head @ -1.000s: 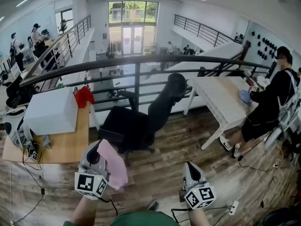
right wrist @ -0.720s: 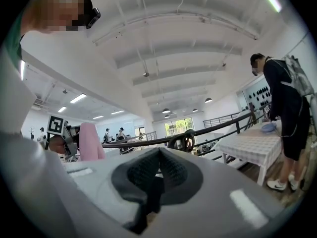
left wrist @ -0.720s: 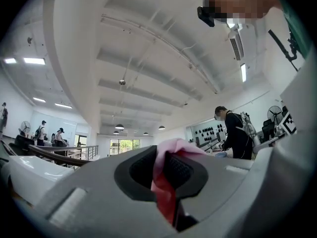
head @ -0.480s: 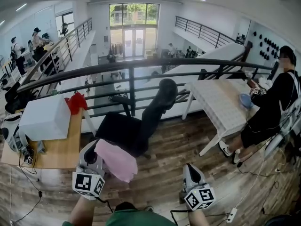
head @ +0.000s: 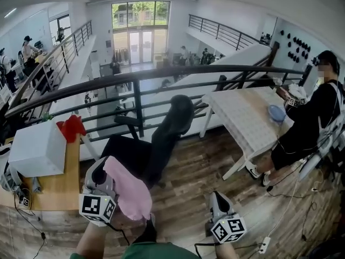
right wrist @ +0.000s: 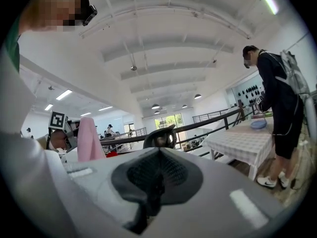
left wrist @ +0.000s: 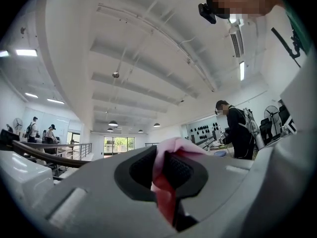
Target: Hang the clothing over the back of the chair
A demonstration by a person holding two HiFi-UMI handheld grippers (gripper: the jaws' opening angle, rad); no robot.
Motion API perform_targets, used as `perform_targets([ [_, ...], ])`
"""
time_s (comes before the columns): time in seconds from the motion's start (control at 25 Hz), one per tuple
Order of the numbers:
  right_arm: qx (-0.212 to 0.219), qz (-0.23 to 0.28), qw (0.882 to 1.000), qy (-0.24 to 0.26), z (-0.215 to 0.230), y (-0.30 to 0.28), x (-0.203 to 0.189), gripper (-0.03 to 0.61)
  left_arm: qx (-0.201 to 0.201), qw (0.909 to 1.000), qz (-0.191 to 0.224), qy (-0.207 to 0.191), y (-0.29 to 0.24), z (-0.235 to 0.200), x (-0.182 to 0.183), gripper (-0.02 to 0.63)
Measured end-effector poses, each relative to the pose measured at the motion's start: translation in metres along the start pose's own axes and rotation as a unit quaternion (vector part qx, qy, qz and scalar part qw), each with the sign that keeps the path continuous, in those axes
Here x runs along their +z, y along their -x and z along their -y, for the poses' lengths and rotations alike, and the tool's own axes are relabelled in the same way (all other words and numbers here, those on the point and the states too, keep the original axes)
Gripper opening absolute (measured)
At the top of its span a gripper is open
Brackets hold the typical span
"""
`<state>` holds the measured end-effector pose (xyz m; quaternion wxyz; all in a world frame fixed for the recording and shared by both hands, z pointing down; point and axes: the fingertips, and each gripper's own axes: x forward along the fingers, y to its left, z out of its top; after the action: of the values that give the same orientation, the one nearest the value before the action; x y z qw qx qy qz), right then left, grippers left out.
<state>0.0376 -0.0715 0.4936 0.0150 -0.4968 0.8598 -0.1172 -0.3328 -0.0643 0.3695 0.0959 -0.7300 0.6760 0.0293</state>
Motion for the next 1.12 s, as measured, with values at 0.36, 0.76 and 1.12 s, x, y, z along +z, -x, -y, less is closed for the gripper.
perform_targets([
  [0.36, -0.06, 0.021, 0.998, 0.014, 0.043, -0.104, 0.044, -0.009, -0.036, 0.9993, -0.002, 0.006, -0.164, -0.049, -0.027, 0.029],
  [0.76, -0.079, -0.003, 0.997, 0.014, 0.042, -0.181, 0.036, -0.009, -0.123, 0.9875, -0.098, -0.009, -0.342, -0.072, -0.073, 0.029],
  [1.12, -0.083, -0.003, 0.997, -0.008, 0.072, -0.181, 0.03, -0.009, -0.187, 0.9779, -0.092, 0.01, -0.411, 0.009, -0.017, 0.029],
])
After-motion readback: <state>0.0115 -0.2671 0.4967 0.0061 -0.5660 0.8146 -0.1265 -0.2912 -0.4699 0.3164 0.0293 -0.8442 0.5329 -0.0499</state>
